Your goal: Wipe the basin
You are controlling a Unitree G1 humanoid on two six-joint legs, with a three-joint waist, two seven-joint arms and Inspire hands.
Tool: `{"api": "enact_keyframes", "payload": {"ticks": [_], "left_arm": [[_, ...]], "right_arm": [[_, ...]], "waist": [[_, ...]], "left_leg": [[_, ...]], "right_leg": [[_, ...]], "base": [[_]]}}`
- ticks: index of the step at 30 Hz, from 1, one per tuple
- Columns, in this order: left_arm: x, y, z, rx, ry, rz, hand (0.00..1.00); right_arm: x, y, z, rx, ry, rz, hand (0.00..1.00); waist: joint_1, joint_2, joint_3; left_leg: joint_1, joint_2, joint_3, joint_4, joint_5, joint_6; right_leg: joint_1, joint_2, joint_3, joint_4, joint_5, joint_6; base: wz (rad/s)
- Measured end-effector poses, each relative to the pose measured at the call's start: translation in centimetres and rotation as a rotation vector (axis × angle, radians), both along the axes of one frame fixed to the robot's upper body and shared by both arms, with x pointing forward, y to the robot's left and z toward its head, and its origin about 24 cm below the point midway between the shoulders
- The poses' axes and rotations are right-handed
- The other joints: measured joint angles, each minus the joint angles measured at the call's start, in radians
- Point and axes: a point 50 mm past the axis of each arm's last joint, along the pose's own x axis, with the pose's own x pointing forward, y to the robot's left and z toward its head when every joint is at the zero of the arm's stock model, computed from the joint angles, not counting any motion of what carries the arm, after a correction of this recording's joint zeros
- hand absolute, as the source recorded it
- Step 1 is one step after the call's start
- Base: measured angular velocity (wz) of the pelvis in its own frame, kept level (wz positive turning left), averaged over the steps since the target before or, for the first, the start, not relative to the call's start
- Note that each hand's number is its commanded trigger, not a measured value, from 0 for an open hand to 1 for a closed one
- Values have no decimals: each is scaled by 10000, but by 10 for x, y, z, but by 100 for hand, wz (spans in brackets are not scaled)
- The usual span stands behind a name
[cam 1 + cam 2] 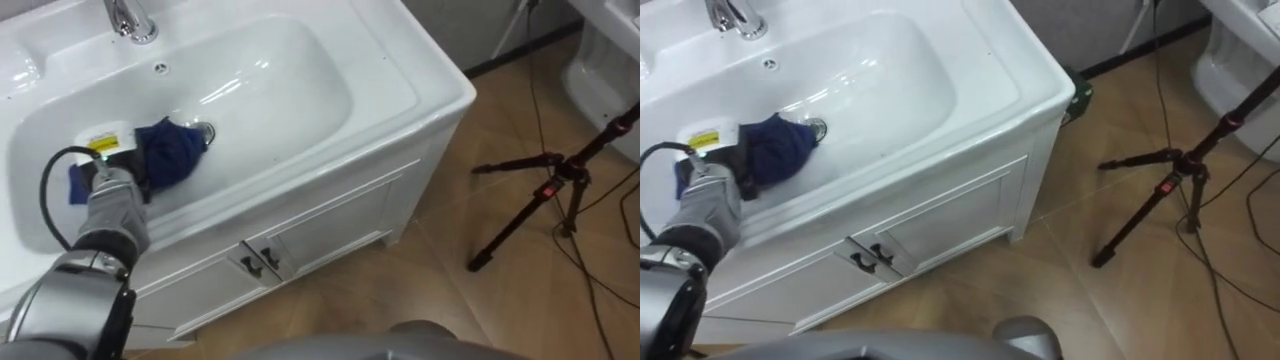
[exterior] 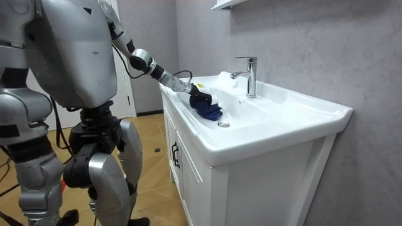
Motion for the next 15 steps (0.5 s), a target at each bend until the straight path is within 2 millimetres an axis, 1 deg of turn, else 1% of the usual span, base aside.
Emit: {"api": "enact_keyframes", "payload": {"ticks": [3, 8, 9, 10, 11, 12, 13, 14, 15], "left_arm": [[-2, 1, -1, 451, 273, -248, 100], [-2, 1, 0, 747, 405, -493, 100], [-1, 1, 1, 757, 386, -496, 100], [-1, 3, 2, 796, 354, -490, 100], [-1, 4, 2, 827, 346, -480, 100], [-1, 6, 5, 901, 274, -482, 100], [-2, 10, 6, 996, 206, -470, 100], [-3, 12, 8, 1037, 132, -441, 100], [-4, 16, 9, 1068, -26, -336, 100]], "right_arm": [[7, -1, 1, -174, -260, -200, 0], [10, -5, 2, -597, -403, -262, 0], [11, -7, 3, -669, -423, -250, 0], [13, -9, 4, -738, -502, -292, 0], [14, -9, 4, -784, -543, -328, 0], [15, -9, 4, -864, -634, -507, 0], [16, -10, 4, -944, -749, -713, 0], [16, -10, 4, -988, -817, -799, 0], [17, -11, 4, -1073, -927, -903, 0]], "waist": [[65, 63, 7], [136, 137, 3], [154, 178, -7], [179, 262, -25], [176, 266, -20], [181, 307, -23], [216, 351, -25], [226, 348, -21], [234, 379, -30]], "left_leg": [[-3, 8, -31, 7, 0, 0], [-100, 28, -44, 73, 0, 0], [-197, 28, -52, 126, -1, 0], [-291, 28, -114, 183, -2, 1], [-362, 28, -179, 209, -2, 1], [-390, 29, -338, 240, -2, 1], [-414, 41, -367, 244, -2, 1], [-431, 43, -397, 248, -2, 1], [-473, 45, -502, 255, -2, 1]], "right_leg": [[-4, 16, 79, 3, 1, -2], [-26, 9, 23, -15, -7, -20], [-97, 3, 19, -10, -5, -23], [-141, -1, 0, -7, -1, -30], [-163, 1, -20, -7, 0, -31], [-177, 8, -75, -10, 4, -39], [-186, 17, -124, -9, -3, -54], [-196, 19, -145, -8, -10, -65], [-211, 26, -182, -5, -15, -73]], "base": [[-7], [-1], [0], [0], [7], [11], [11], [10], [9]]}}
